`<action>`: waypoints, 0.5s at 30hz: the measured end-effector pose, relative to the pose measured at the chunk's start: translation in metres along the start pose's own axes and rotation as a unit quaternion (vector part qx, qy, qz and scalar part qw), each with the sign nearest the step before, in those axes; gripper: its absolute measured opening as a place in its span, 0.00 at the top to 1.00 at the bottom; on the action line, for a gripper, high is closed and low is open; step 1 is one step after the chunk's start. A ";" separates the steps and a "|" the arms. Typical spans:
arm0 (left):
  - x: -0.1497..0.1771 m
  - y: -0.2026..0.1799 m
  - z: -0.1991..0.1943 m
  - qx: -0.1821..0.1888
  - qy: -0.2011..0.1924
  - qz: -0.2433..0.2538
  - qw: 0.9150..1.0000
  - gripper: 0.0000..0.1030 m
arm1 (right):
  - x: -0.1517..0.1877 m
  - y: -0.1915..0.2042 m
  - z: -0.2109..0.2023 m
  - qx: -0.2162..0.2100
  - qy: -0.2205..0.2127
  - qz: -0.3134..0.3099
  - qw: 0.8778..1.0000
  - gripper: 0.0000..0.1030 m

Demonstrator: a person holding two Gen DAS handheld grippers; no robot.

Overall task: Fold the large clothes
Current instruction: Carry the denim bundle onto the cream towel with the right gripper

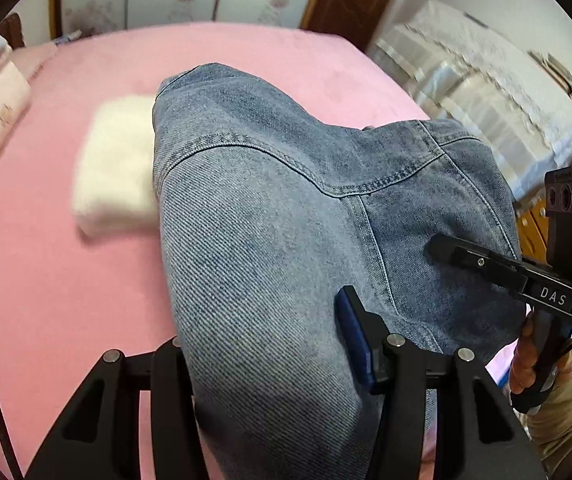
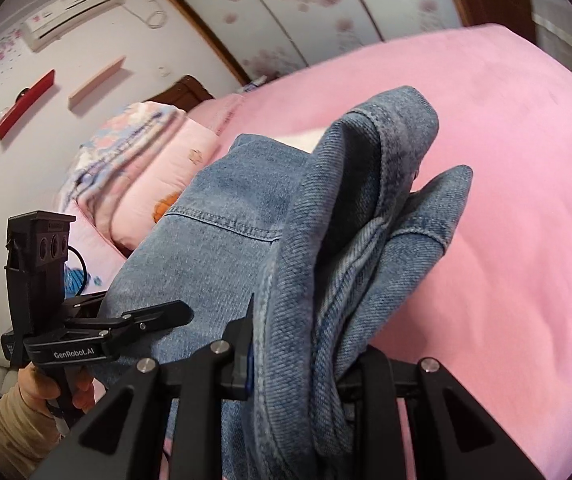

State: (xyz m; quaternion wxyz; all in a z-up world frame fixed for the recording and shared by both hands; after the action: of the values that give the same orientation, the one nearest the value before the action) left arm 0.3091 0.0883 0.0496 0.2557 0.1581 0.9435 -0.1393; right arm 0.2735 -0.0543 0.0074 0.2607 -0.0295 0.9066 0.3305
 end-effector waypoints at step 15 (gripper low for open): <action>-0.044 0.100 0.068 -0.032 -0.023 -0.022 0.999 0.48 | -0.146 0.003 0.242 -0.020 -0.016 0.042 0.999 0.76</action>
State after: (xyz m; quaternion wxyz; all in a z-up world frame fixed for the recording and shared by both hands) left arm 0.4114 0.1459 -0.0022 0.2790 0.1259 0.9447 -0.1181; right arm 0.5089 0.0792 -0.0751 0.2606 0.0082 0.8959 0.3596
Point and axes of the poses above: each gripper's, at about its wrist camera, not at the fingertips, and z roughly the way its jaws point, y to its left, x to its underside, the point moved 3 cm from there along z, roughly the way its jaws point, and after that the axes turned 8 degrees about z, right-handed, at the moved point
